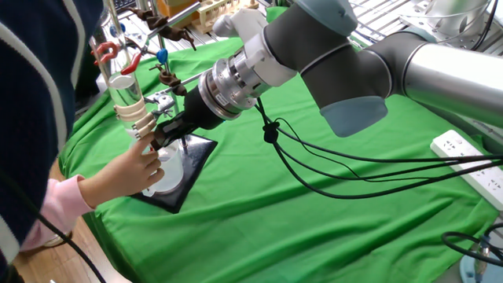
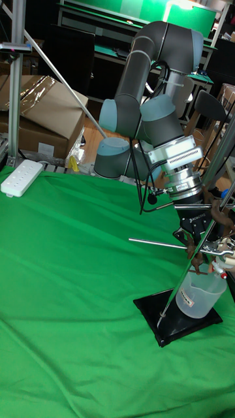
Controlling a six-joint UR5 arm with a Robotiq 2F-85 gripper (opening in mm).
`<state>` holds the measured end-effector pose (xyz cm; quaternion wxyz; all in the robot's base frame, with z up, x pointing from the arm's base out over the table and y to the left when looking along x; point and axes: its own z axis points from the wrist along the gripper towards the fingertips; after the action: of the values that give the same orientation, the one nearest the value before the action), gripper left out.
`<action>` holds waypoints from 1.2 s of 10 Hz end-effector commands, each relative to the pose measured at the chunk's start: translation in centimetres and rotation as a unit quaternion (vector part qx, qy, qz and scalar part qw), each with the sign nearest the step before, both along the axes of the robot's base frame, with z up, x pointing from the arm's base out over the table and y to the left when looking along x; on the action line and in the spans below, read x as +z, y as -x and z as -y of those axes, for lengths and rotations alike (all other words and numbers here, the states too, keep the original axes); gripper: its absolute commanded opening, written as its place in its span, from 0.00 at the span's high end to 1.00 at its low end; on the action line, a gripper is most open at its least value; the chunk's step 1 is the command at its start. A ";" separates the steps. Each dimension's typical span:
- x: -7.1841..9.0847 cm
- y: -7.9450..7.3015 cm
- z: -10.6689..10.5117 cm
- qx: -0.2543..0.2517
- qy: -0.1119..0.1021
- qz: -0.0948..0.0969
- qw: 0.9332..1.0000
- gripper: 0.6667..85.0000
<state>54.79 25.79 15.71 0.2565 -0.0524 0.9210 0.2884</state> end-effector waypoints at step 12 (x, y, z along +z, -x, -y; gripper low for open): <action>-2.0 0.0 1.3 -0.061 -0.058 -0.069 0.994 0.99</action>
<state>54.75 24.08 13.55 0.2370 -0.0239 0.9249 0.2962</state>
